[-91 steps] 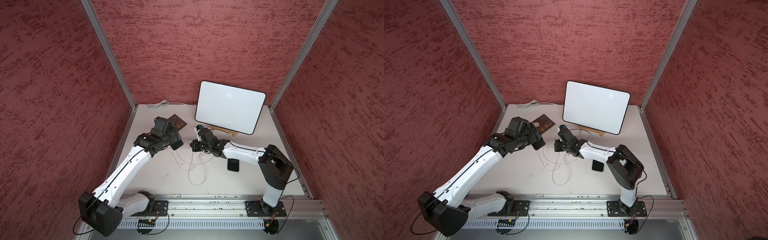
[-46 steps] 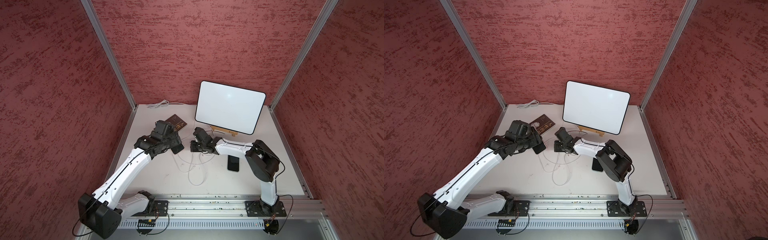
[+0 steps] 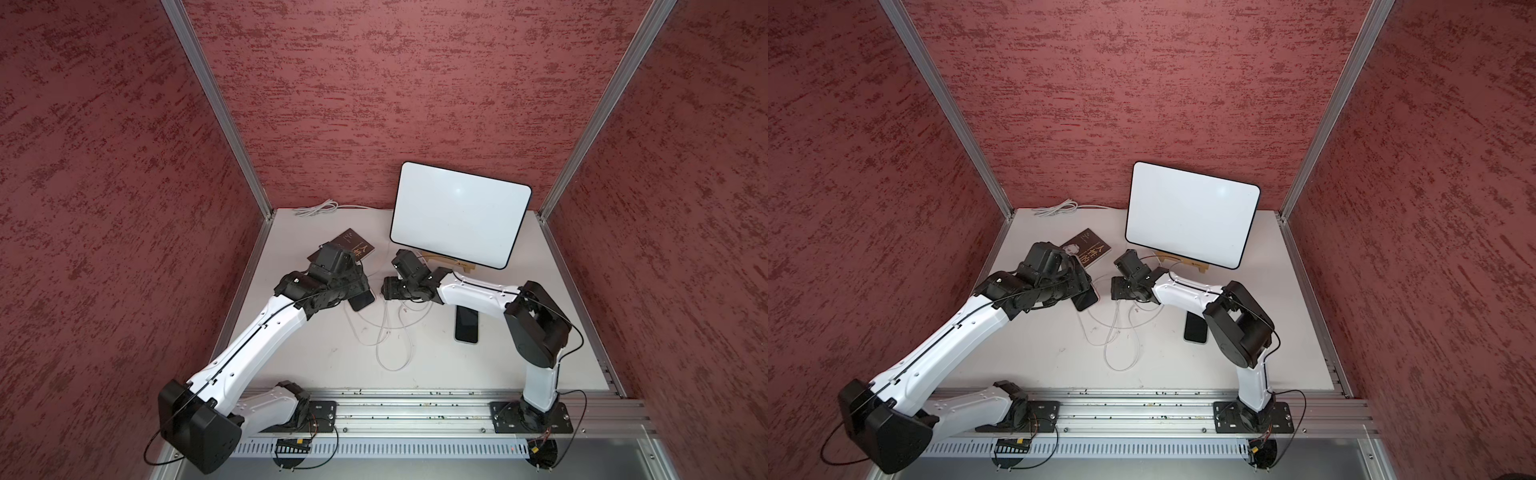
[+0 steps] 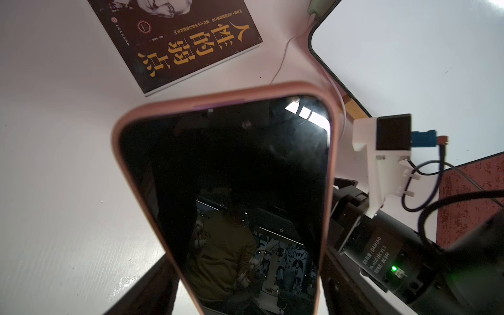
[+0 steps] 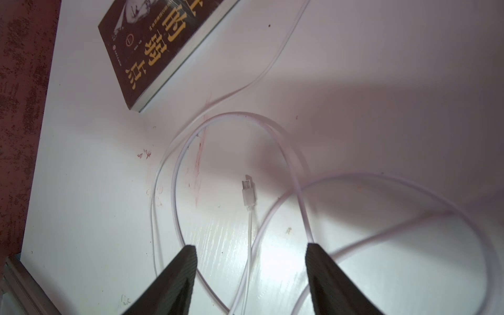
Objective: Unplug the charging cable from the phone
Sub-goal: Remove the charging cable from the phone, then move the phone to the center of the board.
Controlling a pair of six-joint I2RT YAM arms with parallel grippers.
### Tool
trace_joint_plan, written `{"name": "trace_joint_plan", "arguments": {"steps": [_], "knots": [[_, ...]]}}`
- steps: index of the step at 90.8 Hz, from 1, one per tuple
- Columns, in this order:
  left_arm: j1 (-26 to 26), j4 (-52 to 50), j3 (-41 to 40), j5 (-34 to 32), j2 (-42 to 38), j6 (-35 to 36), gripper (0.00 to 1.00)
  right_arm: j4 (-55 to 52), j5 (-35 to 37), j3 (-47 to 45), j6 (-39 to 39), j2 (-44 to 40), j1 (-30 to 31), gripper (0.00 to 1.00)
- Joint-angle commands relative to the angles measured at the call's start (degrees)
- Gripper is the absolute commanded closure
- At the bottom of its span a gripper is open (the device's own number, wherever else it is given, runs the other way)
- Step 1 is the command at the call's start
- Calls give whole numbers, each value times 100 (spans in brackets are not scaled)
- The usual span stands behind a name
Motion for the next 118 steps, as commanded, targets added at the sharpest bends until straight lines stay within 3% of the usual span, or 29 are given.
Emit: {"name": "trace_joint_plan", "arguments": {"steps": [1,18,34,63,118], "knots": [[-241,364,367,-3,234,-39,46,-587,593,-225,-138,-685,-84,29],[-756,506,799,-60,923,-2,46,-1032,930,-1185,126,-1693,-173,29],[-1174,625,1185,-30,1627,3,47,-1370,1119,-1768,504,-2027,-303,33],[-1636,643,1608,12,2366,-39,47,-1392,1120,-2149,735,-1828,-513,39],[-1654,664,1479,-38,2385,-53,47,-1174,778,-2173,755,-991,-788,40]]}}
